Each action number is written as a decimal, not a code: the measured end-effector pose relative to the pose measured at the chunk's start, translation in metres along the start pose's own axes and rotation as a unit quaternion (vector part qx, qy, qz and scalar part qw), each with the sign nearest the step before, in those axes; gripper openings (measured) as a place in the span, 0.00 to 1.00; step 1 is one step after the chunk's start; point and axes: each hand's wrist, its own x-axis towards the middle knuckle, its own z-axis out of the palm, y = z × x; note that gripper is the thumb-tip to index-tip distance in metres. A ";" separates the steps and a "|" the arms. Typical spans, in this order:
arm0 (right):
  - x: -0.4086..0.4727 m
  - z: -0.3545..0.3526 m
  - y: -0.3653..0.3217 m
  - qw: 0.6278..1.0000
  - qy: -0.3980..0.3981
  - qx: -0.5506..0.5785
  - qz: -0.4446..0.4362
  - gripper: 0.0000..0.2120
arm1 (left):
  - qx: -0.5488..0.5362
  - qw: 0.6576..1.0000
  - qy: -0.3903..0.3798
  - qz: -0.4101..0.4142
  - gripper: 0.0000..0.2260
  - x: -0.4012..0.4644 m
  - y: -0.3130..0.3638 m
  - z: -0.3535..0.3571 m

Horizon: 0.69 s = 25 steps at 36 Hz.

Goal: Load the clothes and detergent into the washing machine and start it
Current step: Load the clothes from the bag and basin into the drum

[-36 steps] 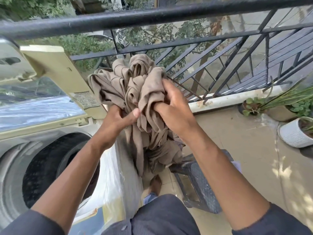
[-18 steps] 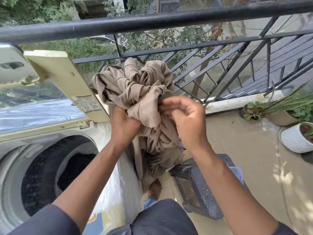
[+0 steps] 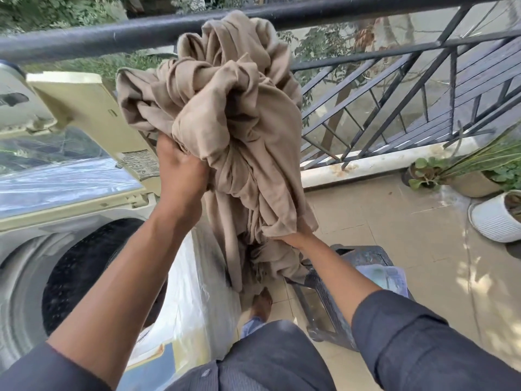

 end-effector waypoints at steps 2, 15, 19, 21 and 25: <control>0.006 0.004 -0.002 0.999 0.038 -0.002 -0.024 0.11 | -0.007 1.000 -0.011 0.003 0.30 0.002 0.002 -0.003; -0.019 -0.079 -0.047 0.991 0.094 -0.071 -0.056 0.16 | 0.100 0.989 -0.037 0.098 0.12 0.011 -0.001 -0.021; -0.041 -0.101 -0.075 0.995 0.021 -0.063 -0.081 0.10 | 0.141 0.980 -0.057 0.130 0.28 0.009 -0.007 -0.017; -0.054 -0.111 -0.089 0.993 0.018 -0.066 -0.093 0.12 | 0.138 0.982 -0.040 0.126 0.22 0.013 -0.014 -0.017; -0.071 -0.122 -0.111 0.977 0.100 -0.145 -0.122 0.15 | 0.126 0.985 -0.029 0.114 0.14 0.018 -0.015 -0.020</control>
